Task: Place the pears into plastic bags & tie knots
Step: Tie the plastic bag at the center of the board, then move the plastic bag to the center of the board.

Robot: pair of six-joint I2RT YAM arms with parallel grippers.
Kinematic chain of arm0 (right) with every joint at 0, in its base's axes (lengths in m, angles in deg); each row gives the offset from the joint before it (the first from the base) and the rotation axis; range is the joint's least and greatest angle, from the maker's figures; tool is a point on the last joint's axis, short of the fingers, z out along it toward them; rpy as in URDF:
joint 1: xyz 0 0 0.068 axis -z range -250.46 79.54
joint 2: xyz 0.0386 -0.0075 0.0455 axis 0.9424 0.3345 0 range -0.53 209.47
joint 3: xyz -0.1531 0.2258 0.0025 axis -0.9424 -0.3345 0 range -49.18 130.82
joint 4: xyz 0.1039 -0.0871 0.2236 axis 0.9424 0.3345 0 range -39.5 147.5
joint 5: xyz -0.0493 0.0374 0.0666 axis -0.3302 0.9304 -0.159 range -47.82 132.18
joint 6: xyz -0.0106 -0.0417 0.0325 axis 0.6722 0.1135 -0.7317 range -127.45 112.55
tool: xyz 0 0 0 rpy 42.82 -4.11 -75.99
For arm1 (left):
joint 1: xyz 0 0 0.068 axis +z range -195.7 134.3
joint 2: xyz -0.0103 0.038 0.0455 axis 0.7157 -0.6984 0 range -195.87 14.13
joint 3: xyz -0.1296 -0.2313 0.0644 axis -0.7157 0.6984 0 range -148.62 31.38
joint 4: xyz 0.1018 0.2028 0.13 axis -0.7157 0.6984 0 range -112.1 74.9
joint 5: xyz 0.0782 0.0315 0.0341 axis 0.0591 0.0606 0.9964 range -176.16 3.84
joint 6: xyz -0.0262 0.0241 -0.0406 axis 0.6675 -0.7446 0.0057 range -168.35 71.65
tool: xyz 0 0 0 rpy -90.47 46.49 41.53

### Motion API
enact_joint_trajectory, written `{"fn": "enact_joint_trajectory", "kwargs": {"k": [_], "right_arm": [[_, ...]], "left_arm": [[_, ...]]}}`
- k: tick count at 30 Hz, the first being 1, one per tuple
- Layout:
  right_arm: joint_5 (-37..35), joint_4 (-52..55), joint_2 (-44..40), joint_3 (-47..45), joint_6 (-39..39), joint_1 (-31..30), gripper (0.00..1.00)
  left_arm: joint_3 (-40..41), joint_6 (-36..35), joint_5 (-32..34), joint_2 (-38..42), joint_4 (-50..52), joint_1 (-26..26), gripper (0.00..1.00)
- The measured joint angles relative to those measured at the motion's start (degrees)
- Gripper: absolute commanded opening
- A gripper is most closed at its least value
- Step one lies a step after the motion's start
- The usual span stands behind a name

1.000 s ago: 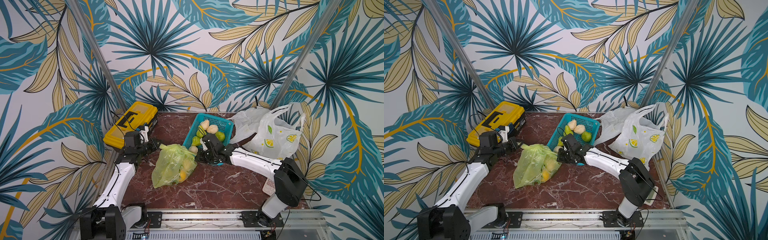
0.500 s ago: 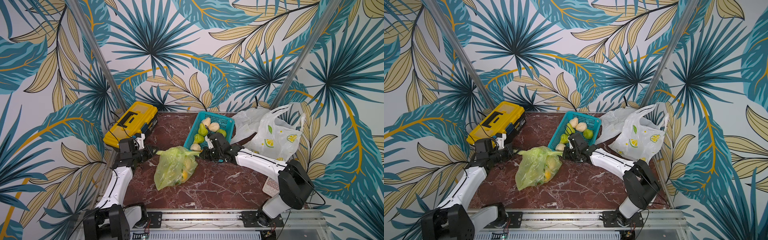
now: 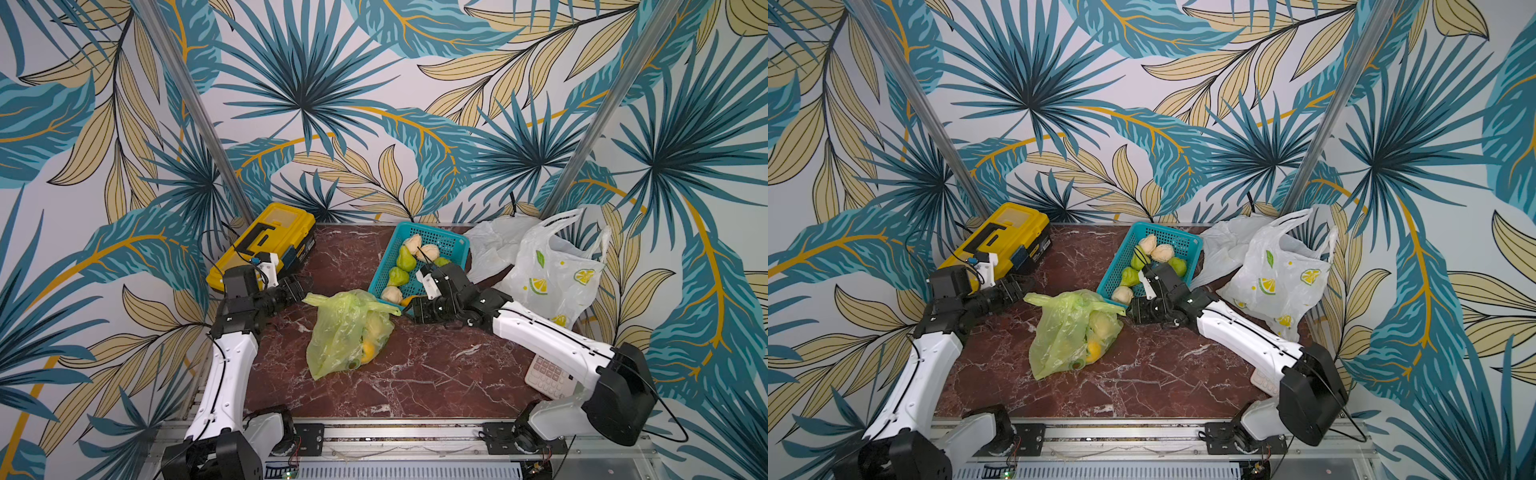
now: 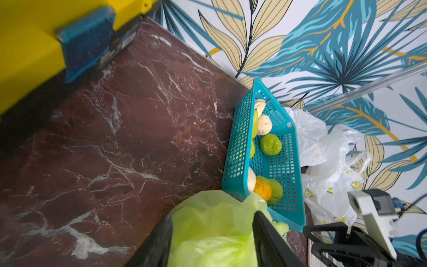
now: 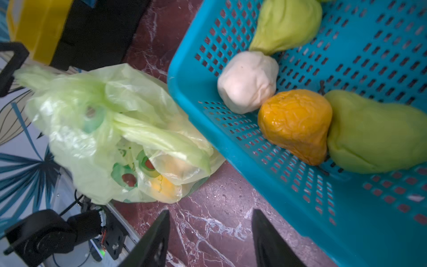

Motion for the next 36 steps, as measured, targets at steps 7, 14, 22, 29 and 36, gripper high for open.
{"fn": "enact_joint_trajectory", "kwargs": {"k": [7,14,22,29,36], "right_arm": [[-1.3,-0.5,9.9,9.1,3.0,-8.0,0.73],[-0.5,-3.5,30.5,22.3,1.3,-14.9,0.73],[4.9,-6.8,52.6,46.0,-3.8,-20.7,0.71],[10.6,-7.6,63.8,68.7,-6.8,-24.0,0.72],[10.8,-7.7,44.2,45.6,-4.9,-18.2,0.74]], "left_arm": [[-7.3,-1.3,6.4,5.0,7.8,0.1,0.67],[-10.6,-1.4,6.8,6.1,11.1,-1.4,0.67],[-17.5,-1.5,8.5,5.8,12.8,-4.9,0.67],[-22.1,-1.5,9.4,5.7,12.7,-5.0,0.67],[-22.1,-2.5,10.1,3.4,12.8,-6.4,0.69]]}}
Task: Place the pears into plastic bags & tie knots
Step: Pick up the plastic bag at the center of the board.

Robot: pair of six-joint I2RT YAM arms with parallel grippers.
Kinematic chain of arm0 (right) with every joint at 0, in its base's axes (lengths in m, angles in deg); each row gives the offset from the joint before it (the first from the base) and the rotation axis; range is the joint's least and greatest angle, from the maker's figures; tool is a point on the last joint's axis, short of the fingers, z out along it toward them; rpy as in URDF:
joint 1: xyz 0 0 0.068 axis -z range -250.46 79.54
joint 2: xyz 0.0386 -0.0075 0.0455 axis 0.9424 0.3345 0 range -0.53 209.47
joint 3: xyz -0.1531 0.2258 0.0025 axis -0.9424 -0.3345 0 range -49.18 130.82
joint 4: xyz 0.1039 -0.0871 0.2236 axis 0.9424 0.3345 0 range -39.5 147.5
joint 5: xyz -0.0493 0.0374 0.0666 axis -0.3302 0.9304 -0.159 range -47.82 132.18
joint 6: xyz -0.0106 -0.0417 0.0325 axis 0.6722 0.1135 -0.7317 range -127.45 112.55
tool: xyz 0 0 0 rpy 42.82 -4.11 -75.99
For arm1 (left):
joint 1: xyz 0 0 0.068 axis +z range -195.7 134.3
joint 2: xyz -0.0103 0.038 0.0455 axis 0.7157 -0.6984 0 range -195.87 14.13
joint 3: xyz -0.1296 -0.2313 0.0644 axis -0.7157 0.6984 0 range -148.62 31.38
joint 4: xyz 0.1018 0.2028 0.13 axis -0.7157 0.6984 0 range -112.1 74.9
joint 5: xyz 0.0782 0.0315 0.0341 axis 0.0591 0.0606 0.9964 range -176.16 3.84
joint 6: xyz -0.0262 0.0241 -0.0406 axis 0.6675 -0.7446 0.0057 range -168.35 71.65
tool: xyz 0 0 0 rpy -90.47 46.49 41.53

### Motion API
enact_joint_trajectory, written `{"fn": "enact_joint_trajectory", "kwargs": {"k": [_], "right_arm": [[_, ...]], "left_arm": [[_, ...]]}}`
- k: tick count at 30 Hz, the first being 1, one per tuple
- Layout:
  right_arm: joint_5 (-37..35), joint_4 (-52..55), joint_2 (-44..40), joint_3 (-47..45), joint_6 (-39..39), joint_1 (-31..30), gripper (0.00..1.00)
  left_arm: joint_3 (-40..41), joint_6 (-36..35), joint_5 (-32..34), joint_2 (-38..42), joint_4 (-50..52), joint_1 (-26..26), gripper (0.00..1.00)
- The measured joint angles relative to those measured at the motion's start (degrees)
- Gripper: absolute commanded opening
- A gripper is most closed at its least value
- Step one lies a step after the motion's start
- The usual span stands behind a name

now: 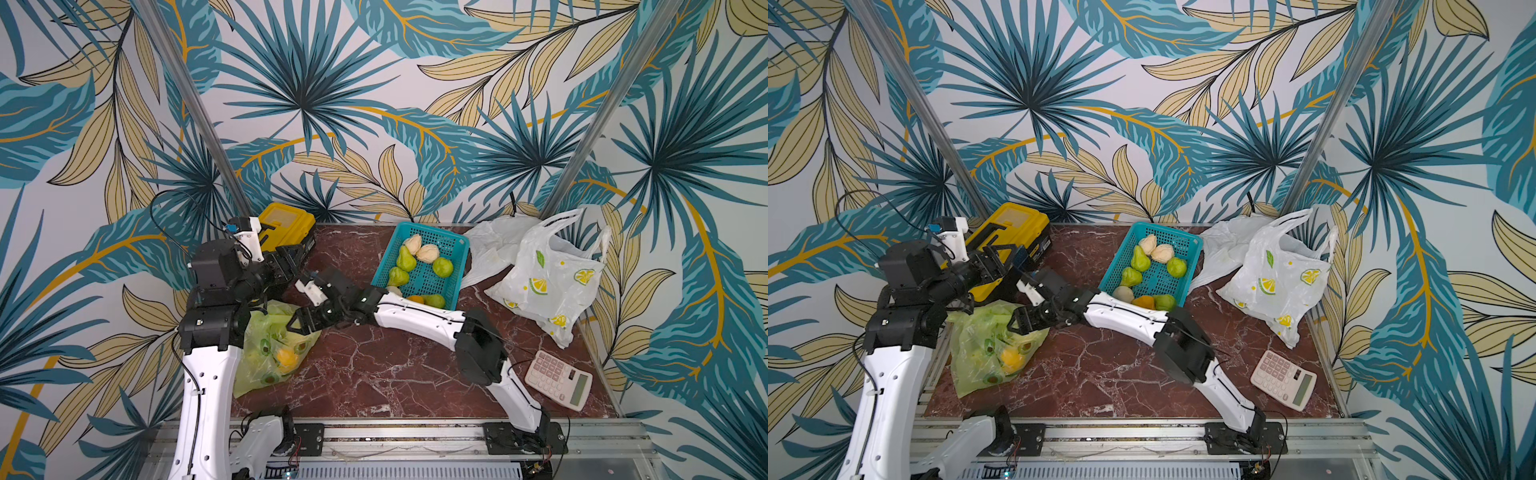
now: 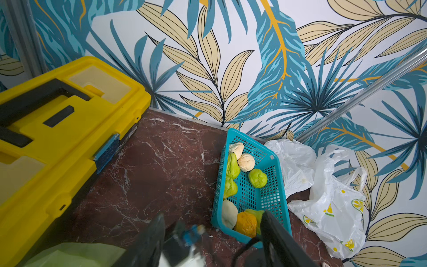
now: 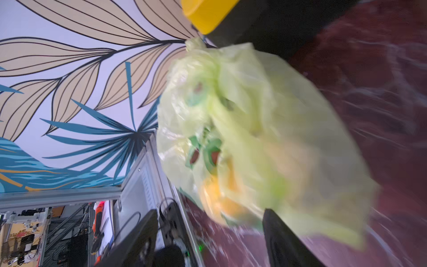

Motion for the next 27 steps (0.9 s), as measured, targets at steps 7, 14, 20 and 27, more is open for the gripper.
{"fn": "enact_joint_trajectory", "kwargs": {"k": [7,14,20,27], "right_arm": [[-20.3,13.6,-27.8,-16.1,6.6,15.7,0.77],[-48.3,29.3,-36.8,-20.1,10.8,38.5,0.91],[-55.6,34.1,-36.3,-24.8,10.5,54.1,0.92],[-49.7,27.8,-28.7,-26.6,9.8,58.4,0.72]], "left_arm": [[-0.3,-1.4,5.6,-7.7,-1.6,-13.2,0.69],[-0.5,-2.2,11.2,-19.1,-6.4,-28.7,0.69],[-0.5,-1.5,12.5,-22.0,-8.5,-31.8,0.69],[-0.3,-0.3,11.9,-22.6,-9.4,-31.8,0.69]]}}
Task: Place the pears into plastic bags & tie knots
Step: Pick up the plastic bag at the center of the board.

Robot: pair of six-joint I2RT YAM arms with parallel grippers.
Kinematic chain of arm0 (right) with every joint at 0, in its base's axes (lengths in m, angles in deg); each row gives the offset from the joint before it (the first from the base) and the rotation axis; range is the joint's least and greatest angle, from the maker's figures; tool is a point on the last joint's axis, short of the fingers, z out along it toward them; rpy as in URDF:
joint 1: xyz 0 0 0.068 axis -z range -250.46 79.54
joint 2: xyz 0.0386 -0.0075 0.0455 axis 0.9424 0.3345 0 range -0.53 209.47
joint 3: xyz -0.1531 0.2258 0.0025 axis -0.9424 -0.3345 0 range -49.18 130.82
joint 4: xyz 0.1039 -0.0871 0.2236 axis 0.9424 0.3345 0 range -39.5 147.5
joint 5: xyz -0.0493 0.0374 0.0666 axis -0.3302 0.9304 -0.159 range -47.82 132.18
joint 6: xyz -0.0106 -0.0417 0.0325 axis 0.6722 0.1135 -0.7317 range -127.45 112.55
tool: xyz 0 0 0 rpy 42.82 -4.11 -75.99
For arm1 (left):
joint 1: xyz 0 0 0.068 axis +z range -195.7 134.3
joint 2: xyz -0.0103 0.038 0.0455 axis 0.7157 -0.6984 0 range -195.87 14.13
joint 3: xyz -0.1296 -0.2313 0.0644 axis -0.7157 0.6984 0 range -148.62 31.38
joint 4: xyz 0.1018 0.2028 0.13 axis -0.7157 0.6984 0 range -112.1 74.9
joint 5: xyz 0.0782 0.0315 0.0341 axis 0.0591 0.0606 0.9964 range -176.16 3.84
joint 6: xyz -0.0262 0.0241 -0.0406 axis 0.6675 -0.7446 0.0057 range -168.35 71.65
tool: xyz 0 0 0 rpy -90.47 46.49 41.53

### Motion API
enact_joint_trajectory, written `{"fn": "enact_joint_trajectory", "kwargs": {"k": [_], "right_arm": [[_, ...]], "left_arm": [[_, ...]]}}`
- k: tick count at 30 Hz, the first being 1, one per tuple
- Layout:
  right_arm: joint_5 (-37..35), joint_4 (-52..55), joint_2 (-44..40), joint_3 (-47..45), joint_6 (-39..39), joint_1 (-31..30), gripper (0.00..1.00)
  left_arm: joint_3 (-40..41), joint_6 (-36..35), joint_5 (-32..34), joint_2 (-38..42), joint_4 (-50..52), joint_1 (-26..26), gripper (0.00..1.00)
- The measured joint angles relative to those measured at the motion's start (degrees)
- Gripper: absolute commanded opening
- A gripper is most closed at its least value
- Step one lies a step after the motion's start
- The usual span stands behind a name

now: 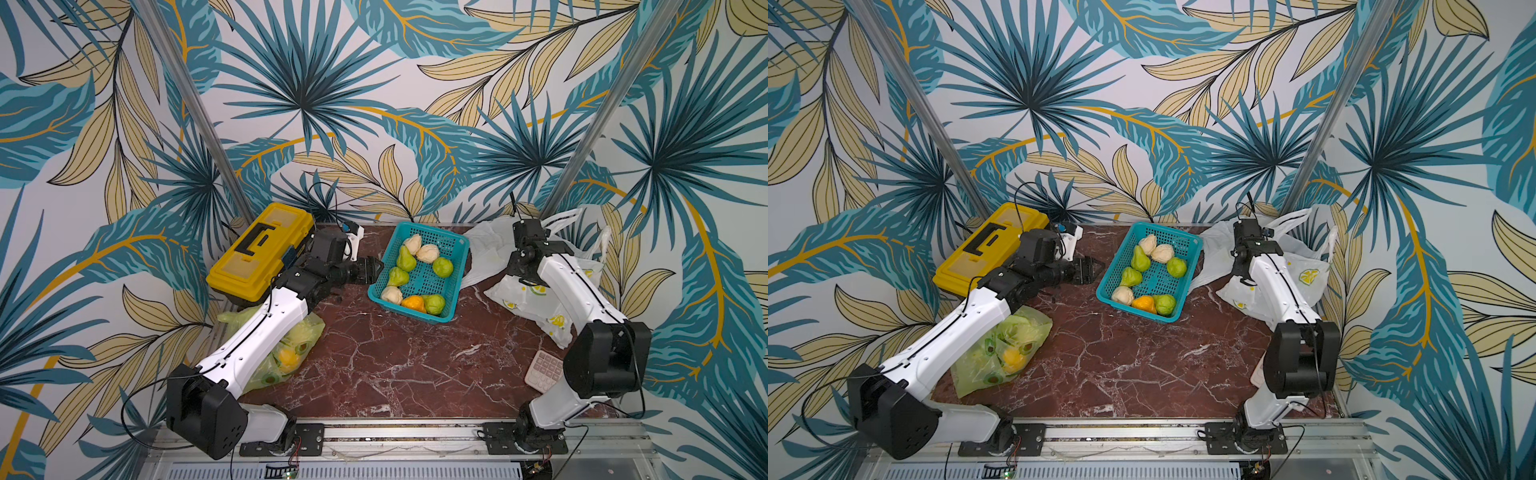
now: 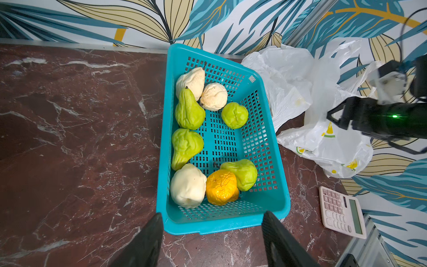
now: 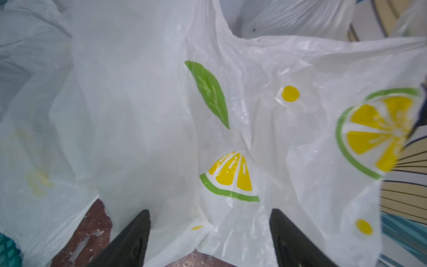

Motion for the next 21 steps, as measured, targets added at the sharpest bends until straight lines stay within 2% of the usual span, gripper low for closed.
{"fn": "enact_joint_trajectory", "kwargs": {"k": [2,6,7,8,9,10,12,14,16,19,21], "right_arm": [[2.6,-1.9,1.0,-1.3,-0.4,0.3,0.58],[7.5,-6.0,-0.9,-4.6,0.2,0.4,0.24],[8.4,-6.2,-1.5,-4.8,0.5,0.4,0.19],[9.0,-6.4,-1.9,-4.9,0.6,0.4,0.17],[9.7,-6.9,-2.7,-5.2,0.7,0.4,0.2],[10.3,-7.2,-3.9,-5.9,0.5,0.5,0.31],[10.9,-7.0,-6.7,-7.3,0.5,0.5,0.61],[11.3,-6.6,-9.6,-8.0,0.1,0.5,0.78],[11.3,-6.6,-11.2,-7.9,-0.5,0.5,0.86],[11.3,-6.6,-9.1,-6.8,-0.8,0.5,0.88],[11.3,-6.6,-5.4,-5.5,-0.8,0.5,0.85]], "left_arm": [[0.7,0.1,-0.1,0.5,-0.3,0.0,0.69],[2.5,0.6,-0.1,1.3,-0.2,0.0,0.68],[2.7,0.7,-0.1,1.3,-0.2,0.0,0.69],[2.8,0.7,-0.1,1.3,-0.2,0.0,0.68],[2.9,0.7,-0.1,1.3,-0.2,0.0,0.68],[2.9,0.8,-0.1,1.3,-0.2,0.0,0.68],[2.9,0.9,-0.1,1.3,-0.2,0.0,0.68],[2.9,0.9,-0.1,1.3,-0.2,0.0,0.68],[2.9,1.0,-0.3,1.3,-0.2,0.0,0.68],[2.9,1.2,-0.5,1.3,-0.2,-0.3,0.68],[2.9,1.5,-0.7,1.3,-0.2,-0.5,0.68]]}}
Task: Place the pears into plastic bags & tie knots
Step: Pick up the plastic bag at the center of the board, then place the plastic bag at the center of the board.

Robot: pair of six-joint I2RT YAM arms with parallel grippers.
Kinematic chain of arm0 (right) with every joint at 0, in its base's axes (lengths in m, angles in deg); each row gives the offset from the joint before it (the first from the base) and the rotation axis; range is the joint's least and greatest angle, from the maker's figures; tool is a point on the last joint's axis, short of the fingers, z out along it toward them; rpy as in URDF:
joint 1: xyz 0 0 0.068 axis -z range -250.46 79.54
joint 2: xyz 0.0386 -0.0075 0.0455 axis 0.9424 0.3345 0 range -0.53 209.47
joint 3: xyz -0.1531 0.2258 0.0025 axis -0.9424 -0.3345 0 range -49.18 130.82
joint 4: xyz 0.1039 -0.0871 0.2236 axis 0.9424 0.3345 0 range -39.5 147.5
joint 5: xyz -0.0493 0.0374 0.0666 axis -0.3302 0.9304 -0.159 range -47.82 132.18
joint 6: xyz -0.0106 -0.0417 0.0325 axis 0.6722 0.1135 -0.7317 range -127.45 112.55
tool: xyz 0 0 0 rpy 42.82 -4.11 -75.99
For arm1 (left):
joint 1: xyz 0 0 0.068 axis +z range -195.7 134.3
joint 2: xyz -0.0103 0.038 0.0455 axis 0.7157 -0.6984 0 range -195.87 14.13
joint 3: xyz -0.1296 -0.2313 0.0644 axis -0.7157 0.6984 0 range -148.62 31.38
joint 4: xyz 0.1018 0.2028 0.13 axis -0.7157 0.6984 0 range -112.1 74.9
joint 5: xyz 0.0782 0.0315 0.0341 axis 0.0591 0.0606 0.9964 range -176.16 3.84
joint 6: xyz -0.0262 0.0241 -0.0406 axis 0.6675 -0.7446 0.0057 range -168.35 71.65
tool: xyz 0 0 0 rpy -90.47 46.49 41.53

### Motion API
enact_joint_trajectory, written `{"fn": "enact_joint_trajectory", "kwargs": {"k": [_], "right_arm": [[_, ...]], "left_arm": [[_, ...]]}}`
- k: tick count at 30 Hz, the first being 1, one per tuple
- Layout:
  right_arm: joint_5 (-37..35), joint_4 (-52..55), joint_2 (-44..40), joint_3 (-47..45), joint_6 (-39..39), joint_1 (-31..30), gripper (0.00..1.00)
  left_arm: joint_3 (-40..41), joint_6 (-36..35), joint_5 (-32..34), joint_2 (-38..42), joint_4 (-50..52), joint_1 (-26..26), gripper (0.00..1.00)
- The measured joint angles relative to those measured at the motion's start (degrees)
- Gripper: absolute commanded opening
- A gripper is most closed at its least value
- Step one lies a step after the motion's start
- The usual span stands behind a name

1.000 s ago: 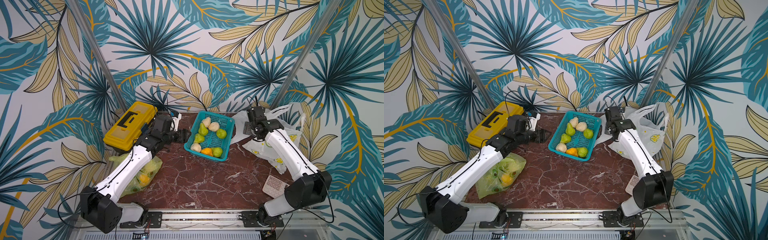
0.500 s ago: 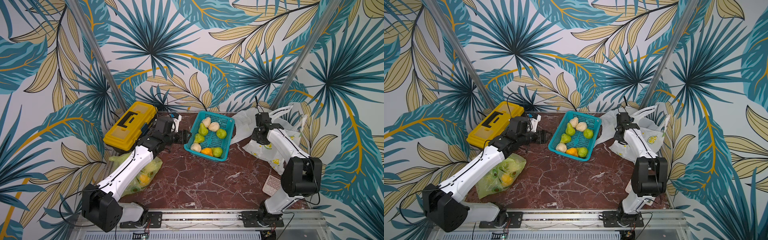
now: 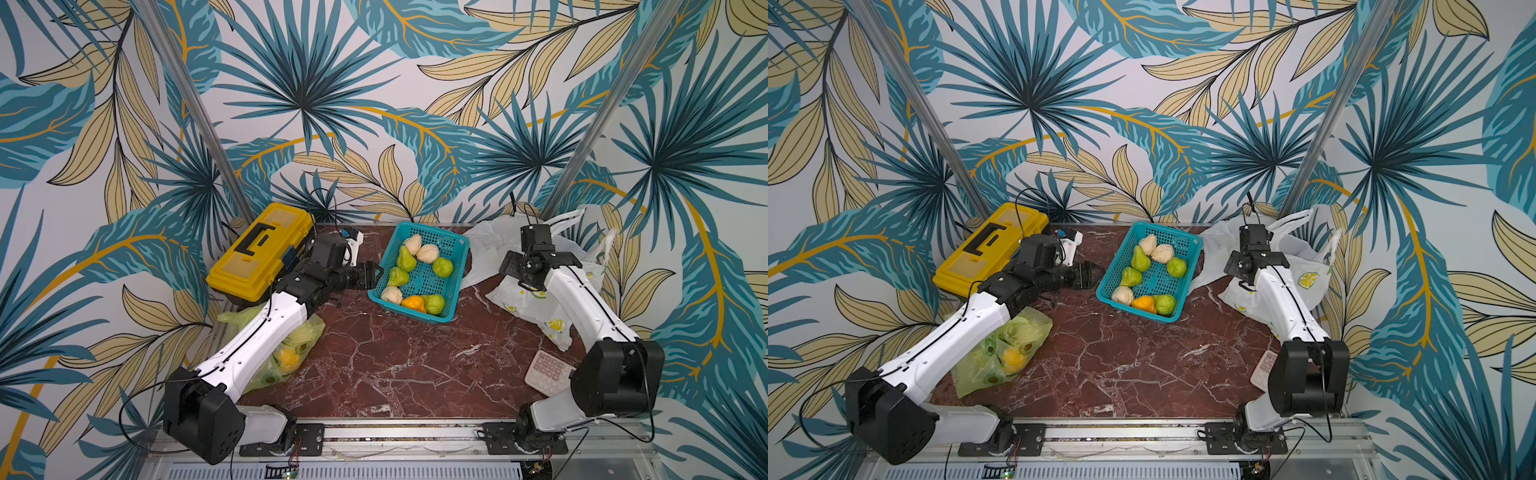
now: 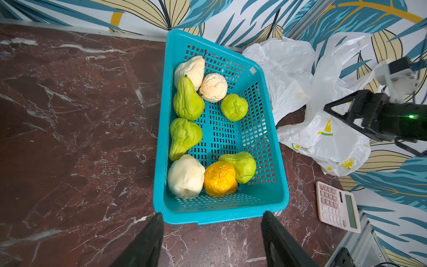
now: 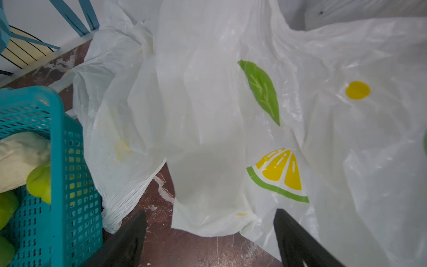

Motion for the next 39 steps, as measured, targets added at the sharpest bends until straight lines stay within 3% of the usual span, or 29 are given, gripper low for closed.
{"fn": "enact_joint_trajectory", "kwargs": {"k": [2,6,9,14,18,22,26,32,39], "right_arm": [[-0.6,0.0,4.2,1.2,0.0,0.0,0.75],[-2.5,0.6,8.2,1.5,0.5,0.0,0.24],[-2.4,1.9,5.4,1.5,0.8,-0.1,0.09],[-2.0,5.9,-9.2,2.3,1.7,-4.5,0.02],[-1.0,9.9,-18.3,8.0,1.8,-13.4,0.02],[4.8,10.7,-21.1,9.6,0.1,-22.4,0.02],[9.8,7.8,-20.0,5.8,-4.6,-33.6,0.03],[13.5,-6.1,-11.7,-2.8,-11.6,-48.2,0.1],[15.6,-20.6,0.3,-5.7,-15.2,-55.6,0.15]], "left_arm": [[0.0,0.1,-0.1,0.0,0.0,-0.3,0.68],[0.1,0.4,0.2,0.8,0.0,-0.4,0.68],[0.7,0.4,0.9,2.7,0.0,-0.5,0.68],[1.0,0.4,1.7,4.2,0.0,-0.5,0.68],[0.9,0.5,1.4,3.7,0.0,-0.5,0.68],[0.3,0.9,-0.2,3.6,0.1,-0.5,0.71],[-1.0,3.3,-3.5,4.6,-0.4,0.3,0.81],[2.8,9.8,-11.9,11.0,-5.0,7.4,0.91],[5.3,11.5,-16.6,4.4,-6.1,7.6,0.93]]}}
